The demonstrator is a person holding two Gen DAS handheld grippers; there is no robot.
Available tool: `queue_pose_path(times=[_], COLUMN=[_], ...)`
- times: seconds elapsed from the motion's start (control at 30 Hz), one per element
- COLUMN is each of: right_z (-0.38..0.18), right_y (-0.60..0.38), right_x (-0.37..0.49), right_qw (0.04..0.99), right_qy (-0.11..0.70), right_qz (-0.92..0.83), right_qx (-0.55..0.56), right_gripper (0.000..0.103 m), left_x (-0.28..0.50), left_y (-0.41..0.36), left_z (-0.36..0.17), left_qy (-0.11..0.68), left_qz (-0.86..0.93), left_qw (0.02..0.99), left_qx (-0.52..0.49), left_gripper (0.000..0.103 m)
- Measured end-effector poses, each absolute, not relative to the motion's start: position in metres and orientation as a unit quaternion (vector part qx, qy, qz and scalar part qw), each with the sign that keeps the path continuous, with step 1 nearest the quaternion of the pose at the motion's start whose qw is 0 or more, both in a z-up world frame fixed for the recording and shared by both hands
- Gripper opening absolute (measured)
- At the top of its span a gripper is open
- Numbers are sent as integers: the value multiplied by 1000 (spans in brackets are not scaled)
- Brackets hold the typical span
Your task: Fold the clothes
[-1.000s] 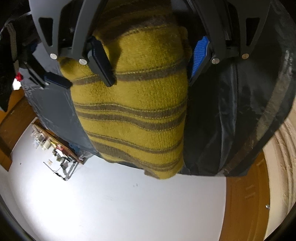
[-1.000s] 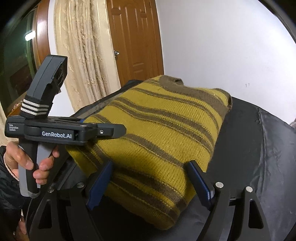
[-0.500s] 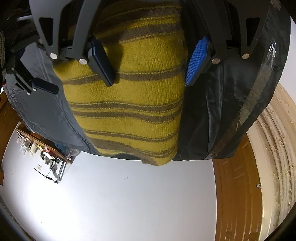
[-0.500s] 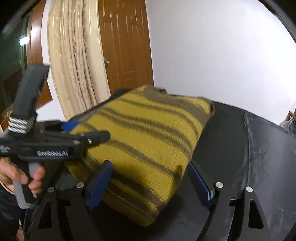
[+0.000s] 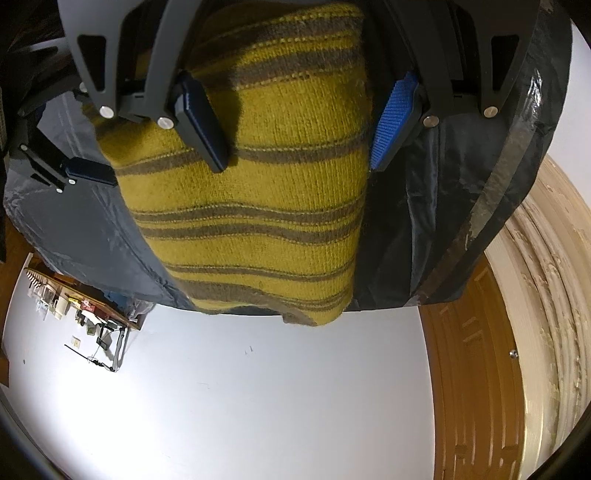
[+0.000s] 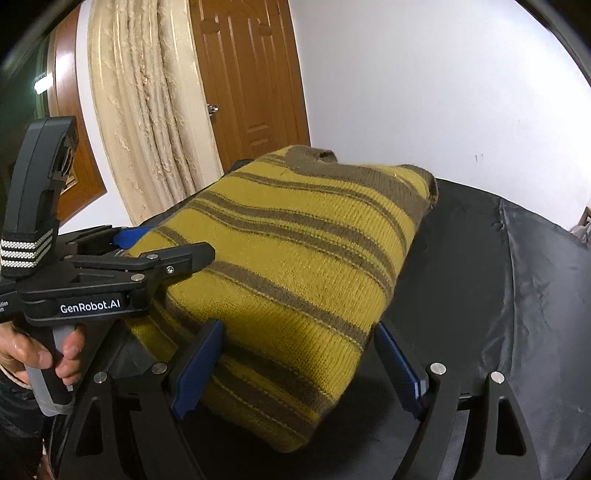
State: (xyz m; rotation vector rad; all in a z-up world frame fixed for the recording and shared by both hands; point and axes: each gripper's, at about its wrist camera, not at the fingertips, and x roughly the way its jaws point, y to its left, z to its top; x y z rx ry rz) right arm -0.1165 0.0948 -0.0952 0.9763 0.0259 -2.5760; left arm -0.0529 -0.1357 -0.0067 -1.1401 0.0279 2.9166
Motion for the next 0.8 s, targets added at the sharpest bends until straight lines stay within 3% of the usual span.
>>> queue_pose_path(times=[0.2,0.37,0.53,0.8], right_z=[-94,-82,-75,-86], right_y=[75,95,123,149], right_x=[-133,-137,-151,-188], right_qw=[199,221,218,231], right_qy=[9,-29,-89,-181], right_qz=[-914,-910,-904,-871], right_qx=[354,351,356,395], right_gripper=[85,85,85,85], left_x=[-56,-71,-96,-146], left_y=[-141,-183,-193,-201], left_z=[-3,13,24,-7], left_qy=[-8,-142,-146,-182], left_qz=[927,905,900,854], left_qw=[19,87,115,144], left_qx=[-374,-392,-394,-466], left_gripper=[82,83,84,85])
